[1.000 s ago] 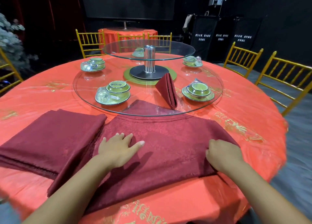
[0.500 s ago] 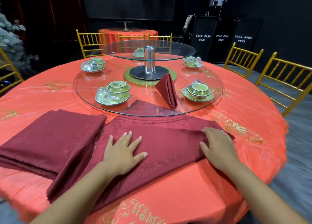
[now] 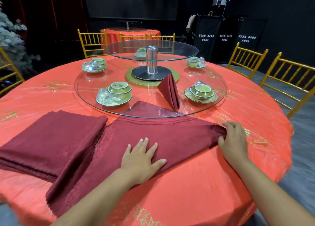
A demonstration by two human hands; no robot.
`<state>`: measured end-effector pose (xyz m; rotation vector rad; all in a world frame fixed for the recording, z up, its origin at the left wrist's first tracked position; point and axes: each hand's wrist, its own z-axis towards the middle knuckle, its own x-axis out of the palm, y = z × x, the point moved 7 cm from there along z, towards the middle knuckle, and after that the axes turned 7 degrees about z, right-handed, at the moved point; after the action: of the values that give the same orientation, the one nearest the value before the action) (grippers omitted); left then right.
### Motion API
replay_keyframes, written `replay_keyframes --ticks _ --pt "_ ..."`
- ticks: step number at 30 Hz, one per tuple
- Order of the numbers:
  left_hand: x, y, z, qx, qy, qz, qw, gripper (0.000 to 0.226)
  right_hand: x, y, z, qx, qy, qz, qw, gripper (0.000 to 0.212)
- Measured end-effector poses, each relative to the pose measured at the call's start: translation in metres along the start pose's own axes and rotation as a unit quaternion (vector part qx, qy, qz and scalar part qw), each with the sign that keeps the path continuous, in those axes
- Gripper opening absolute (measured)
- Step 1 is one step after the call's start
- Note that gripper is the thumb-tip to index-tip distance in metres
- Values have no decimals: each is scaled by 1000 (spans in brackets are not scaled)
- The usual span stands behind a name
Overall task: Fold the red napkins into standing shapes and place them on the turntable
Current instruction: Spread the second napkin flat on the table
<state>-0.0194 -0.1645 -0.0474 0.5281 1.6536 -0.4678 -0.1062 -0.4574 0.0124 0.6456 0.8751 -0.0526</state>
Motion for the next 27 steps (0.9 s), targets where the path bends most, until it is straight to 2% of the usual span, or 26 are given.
replay_keyframes --ticks 3,6,10,14,19,25,27 --pt "4 14 -1 -5 -26 17 999 75 -1 -17 10 63 -1 -56 996 43" --pt "5 25 1 -10 -37 19 999 75 1 -26 21 82 21 -63 994 22" --pt "5 28 1 -8 -47 17 999 76 1 -27 35 54 17 32 998 23" --pt "6 28 1 -8 -54 22 998 76 -6 -36 43 93 -4 143 985 24" --pt "6 30 3 2 -53 26 998 79 -17 -48 55 125 -24 229 965 25" --pt "4 36 10 39 -45 38 997 74 -16 -67 65 179 -39 305 935 19" --pt "2 38 11 61 -44 46 996 74 -17 -67 66 164 -43 294 941 20"
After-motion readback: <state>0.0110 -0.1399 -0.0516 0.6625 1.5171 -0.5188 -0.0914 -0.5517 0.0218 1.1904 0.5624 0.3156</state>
